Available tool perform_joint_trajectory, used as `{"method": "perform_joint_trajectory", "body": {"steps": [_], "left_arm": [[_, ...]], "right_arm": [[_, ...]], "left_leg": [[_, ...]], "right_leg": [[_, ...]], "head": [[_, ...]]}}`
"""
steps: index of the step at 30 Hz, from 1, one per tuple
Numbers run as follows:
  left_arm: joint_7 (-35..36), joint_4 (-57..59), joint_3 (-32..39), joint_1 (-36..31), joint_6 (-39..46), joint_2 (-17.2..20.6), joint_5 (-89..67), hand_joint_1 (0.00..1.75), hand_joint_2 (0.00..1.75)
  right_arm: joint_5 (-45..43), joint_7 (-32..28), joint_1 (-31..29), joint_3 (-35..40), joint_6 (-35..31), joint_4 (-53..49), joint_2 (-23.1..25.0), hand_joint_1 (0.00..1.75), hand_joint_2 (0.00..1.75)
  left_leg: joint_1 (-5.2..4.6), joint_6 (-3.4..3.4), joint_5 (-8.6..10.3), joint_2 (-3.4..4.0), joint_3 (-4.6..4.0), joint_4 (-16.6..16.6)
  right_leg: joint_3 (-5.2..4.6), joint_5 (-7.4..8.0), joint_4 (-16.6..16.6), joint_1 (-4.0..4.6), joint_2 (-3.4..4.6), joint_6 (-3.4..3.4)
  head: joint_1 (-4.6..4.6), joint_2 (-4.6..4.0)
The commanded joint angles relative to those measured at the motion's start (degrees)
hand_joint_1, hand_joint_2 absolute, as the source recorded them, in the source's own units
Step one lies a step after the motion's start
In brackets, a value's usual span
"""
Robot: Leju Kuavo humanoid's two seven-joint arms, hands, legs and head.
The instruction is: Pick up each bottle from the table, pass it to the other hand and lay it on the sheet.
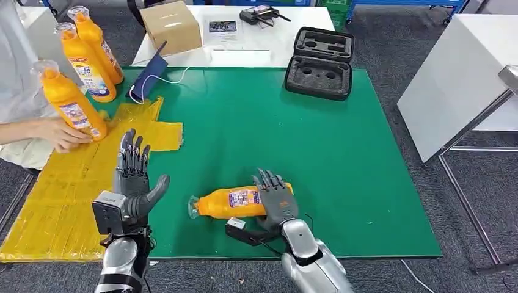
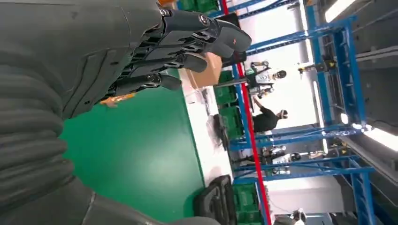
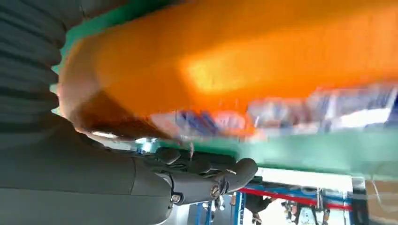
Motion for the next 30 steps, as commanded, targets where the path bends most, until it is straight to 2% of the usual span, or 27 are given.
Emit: {"method": "perform_joint_trajectory", "body": {"steps": [1,6,7,10,13,16,28,30], "left_arm": [[0.3,8.7,-2.4,-5.6,-0.3,-0.4,0.1,0.00,1.75],[0.3,10.6,-3.5,-6.6,-0.6,-0.7,0.2,0.00,1.75],[0.3,10.8,-3.7,-6.7,-0.6,-0.8,0.2,0.00,1.75],[0.2,10.8,-4.3,-6.6,-0.7,-0.7,0.3,0.00,1.75],[2.0,10.1,-5.2,-5.6,-5.8,-0.5,3.5,0.00,1.75],[2.2,9.8,-6.5,-4.7,-6.2,-0.5,3.1,0.00,1.75],[2.2,9.6,-6.7,-4.6,-6.2,-0.5,3.0,0.00,1.75],[2.7,9.4,-7.5,-4.3,-6.8,-0.2,2.5,0.00,1.75]], "right_arm": [[2.2,1.4,-6.5,2.9,4.2,23.3,0.2,1.75,1.75],[3.6,0.1,-7.1,4.4,7.1,25.7,-0.5,1.75,1.75],[3.6,0.0,-7.0,4.3,6.9,25.7,-0.5,1.75,1.75],[3.5,0.1,-7.0,4.1,5.3,25.5,-0.4,1.75,1.75],[2.6,-0.4,-6.3,2.9,2.4,23.0,-0.6,1.75,1.75],[0.8,-1.6,-5.6,1.2,0.2,20.4,-0.7,1.75,1.75],[0.8,-1.6,-5.4,1.2,0.6,19.8,-0.7,1.75,1.75],[-1.0,-2.5,-4.6,-0.5,-2.6,17.7,-0.7,1.75,1.75]], "left_leg": [[0.05,-0.14,-0.01,-0.18,0.31,-0.1],[0.08,-0.22,-0.06,-0.31,0.58,-0.2],[0.07,-0.07,0.01,-0.30,0.65,-0.2],[0.09,-0.13,-0.04,-0.34,0.86,-0.2],[0.08,-0.22,-0.16,-0.29,1.04,-0.1],[0.10,-0.22,-0.16,-0.32,1.08,-0.2],[0.08,-0.15,-0.15,-0.28,1.09,-0.2],[0.08,-0.15,-0.15,-0.29,1.09,-0.2]], "right_leg": [[0.38,-0.05,-0.1,0.03,-0.15,-0.10],[0.67,-0.10,-0.2,0.06,-0.26,-0.04],[0.72,-0.08,-0.2,0.05,-0.27,-0.09],[0.93,-0.09,-0.2,0.06,-0.29,-0.11],[1.12,-0.21,-0.2,0.05,-0.23,0.07],[1.19,-0.22,-0.2,0.07,-0.26,0.11],[1.20,-0.19,-0.2,0.06,-0.21,0.02],[1.21,-0.19,-0.2,0.05,-0.21,0.02]], "head": [[0.00,0.00],[0.02,0.00],[0.00,0.00],[0.00,0.00],[0.00,0.00],[0.00,0.00],[0.00,0.00],[0.02,0.00]]}}
